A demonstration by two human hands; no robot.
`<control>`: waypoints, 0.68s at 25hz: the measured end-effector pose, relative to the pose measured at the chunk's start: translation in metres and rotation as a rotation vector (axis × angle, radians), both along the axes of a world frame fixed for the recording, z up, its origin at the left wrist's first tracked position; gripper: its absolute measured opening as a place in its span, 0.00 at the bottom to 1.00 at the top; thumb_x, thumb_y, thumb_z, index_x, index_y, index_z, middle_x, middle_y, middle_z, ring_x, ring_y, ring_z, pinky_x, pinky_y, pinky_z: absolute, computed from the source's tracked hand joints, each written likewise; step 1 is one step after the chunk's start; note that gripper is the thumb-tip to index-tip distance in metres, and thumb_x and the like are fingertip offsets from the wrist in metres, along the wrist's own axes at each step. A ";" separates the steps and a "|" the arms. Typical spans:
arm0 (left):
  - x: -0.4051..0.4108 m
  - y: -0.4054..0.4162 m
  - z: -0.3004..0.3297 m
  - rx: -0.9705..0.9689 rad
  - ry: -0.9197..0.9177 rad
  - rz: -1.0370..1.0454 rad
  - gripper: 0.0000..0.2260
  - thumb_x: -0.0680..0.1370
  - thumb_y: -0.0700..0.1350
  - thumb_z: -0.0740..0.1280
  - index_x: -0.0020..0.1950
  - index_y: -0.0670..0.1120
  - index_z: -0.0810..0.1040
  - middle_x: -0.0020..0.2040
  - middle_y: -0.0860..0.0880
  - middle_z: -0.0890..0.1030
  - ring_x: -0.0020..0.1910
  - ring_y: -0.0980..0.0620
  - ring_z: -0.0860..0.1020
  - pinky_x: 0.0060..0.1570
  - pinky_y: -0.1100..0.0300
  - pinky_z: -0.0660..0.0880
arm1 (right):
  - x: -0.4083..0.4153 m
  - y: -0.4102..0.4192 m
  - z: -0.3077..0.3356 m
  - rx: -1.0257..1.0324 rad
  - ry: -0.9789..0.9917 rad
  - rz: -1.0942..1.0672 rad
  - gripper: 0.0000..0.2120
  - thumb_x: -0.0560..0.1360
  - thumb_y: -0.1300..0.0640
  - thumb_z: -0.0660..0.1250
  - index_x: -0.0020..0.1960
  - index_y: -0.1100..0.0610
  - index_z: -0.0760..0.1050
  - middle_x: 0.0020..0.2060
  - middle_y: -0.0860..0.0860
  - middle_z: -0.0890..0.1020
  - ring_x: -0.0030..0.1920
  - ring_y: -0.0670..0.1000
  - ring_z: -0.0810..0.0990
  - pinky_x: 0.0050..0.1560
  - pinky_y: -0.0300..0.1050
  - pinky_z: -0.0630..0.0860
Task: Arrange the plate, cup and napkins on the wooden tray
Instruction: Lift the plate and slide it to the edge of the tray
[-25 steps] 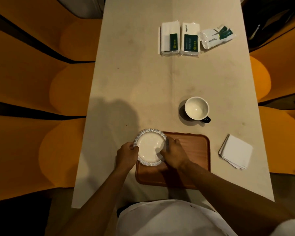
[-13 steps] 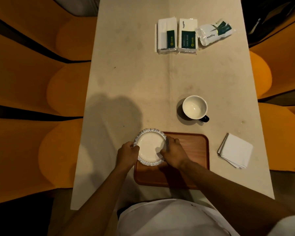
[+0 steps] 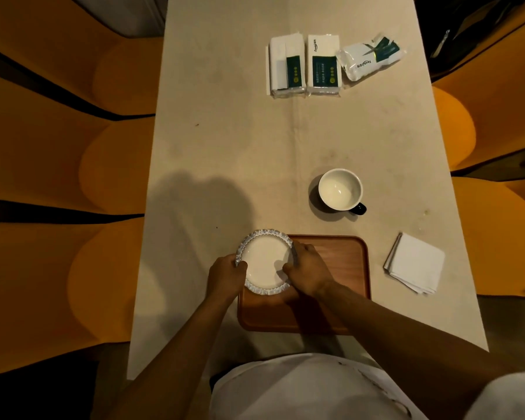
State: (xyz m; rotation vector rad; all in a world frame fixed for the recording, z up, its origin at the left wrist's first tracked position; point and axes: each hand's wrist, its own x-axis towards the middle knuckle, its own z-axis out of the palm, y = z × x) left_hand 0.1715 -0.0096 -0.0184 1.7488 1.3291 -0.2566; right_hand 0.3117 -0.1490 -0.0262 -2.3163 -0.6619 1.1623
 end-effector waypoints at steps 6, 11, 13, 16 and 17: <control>0.000 0.003 -0.002 -0.035 0.012 0.035 0.10 0.76 0.44 0.64 0.52 0.43 0.81 0.48 0.46 0.83 0.44 0.48 0.78 0.42 0.58 0.71 | 0.001 -0.001 0.000 -0.011 0.018 0.004 0.29 0.74 0.54 0.67 0.72 0.58 0.64 0.63 0.60 0.72 0.60 0.58 0.73 0.56 0.43 0.69; 0.001 0.008 -0.005 -0.004 0.034 0.004 0.20 0.77 0.46 0.65 0.67 0.40 0.73 0.60 0.41 0.78 0.58 0.41 0.77 0.55 0.52 0.73 | 0.001 -0.005 0.002 0.016 0.026 -0.052 0.30 0.74 0.55 0.67 0.73 0.57 0.62 0.66 0.60 0.70 0.63 0.58 0.72 0.61 0.44 0.69; 0.002 0.009 -0.004 0.034 0.044 -0.015 0.21 0.77 0.46 0.65 0.68 0.39 0.72 0.63 0.37 0.76 0.59 0.39 0.76 0.57 0.51 0.72 | 0.002 -0.008 0.003 0.028 0.015 -0.091 0.29 0.74 0.56 0.67 0.73 0.57 0.63 0.67 0.59 0.69 0.63 0.57 0.72 0.61 0.44 0.69; 0.016 0.009 0.006 0.130 -0.012 -0.084 0.20 0.77 0.45 0.65 0.68 0.42 0.71 0.66 0.41 0.73 0.62 0.42 0.74 0.60 0.53 0.70 | 0.009 -0.013 0.009 0.103 -0.080 -0.181 0.24 0.76 0.56 0.65 0.71 0.56 0.66 0.65 0.57 0.70 0.60 0.55 0.74 0.59 0.43 0.70; 0.029 0.010 0.009 0.153 -0.051 -0.114 0.19 0.77 0.45 0.65 0.68 0.43 0.72 0.65 0.41 0.74 0.62 0.43 0.74 0.59 0.55 0.70 | 0.016 -0.014 0.013 0.131 -0.131 -0.246 0.22 0.76 0.55 0.65 0.69 0.56 0.67 0.64 0.57 0.71 0.58 0.54 0.74 0.58 0.43 0.71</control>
